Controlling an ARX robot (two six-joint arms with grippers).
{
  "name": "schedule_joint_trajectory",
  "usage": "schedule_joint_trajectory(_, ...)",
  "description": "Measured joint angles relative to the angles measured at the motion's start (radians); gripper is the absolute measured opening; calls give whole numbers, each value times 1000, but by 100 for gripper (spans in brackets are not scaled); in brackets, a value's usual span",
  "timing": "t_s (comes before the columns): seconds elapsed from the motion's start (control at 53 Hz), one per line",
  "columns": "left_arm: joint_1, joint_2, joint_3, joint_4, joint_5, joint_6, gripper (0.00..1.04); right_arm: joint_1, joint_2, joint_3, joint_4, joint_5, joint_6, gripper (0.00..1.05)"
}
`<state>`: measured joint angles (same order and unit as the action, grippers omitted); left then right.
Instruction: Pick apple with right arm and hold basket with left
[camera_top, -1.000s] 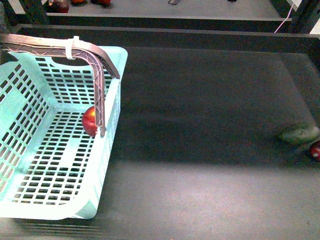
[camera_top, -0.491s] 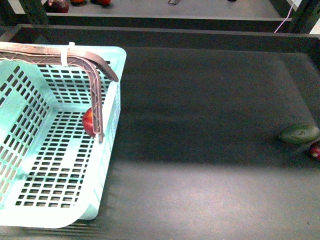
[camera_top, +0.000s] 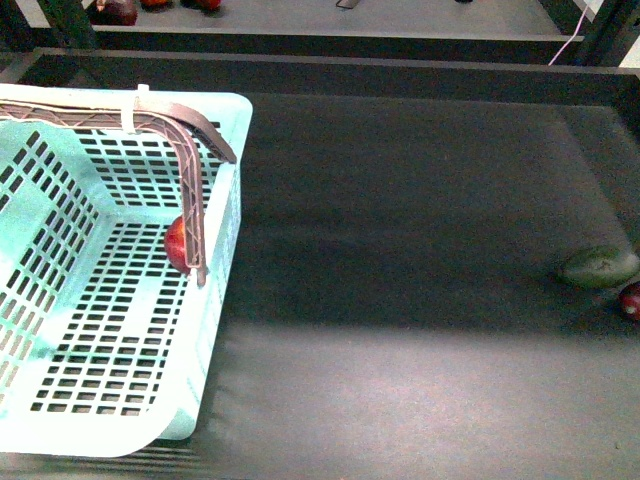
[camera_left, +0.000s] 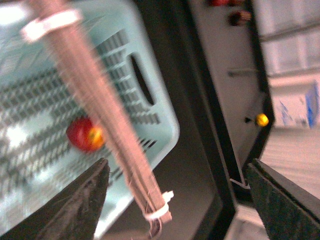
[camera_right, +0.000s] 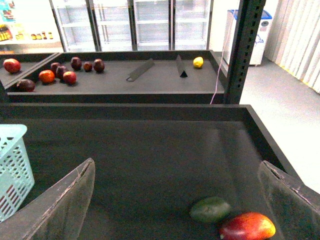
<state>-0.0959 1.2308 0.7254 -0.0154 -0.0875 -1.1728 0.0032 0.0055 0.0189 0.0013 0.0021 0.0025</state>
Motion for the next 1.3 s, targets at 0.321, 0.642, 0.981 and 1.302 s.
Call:
schedule_joint_trajectory(0.321, 91, -251, -487, 743, 84, 1130, 5, 0, 0, 0, 0, 0, 0, 96)
schedule_joint_trajectory(0.642, 92, -452, -615, 677, 87, 1158, 3, 0, 0, 0, 0, 0, 0, 96)
schedule_joint_trajectory(0.981, 92, -669, -710, 563, 87, 1161, 3, 0, 0, 0, 0, 0, 0, 96)
schedule_joint_trajectory(1.302, 92, -857, -710, 388, 87, 1162, 3, 0, 0, 0, 0, 0, 0, 96)
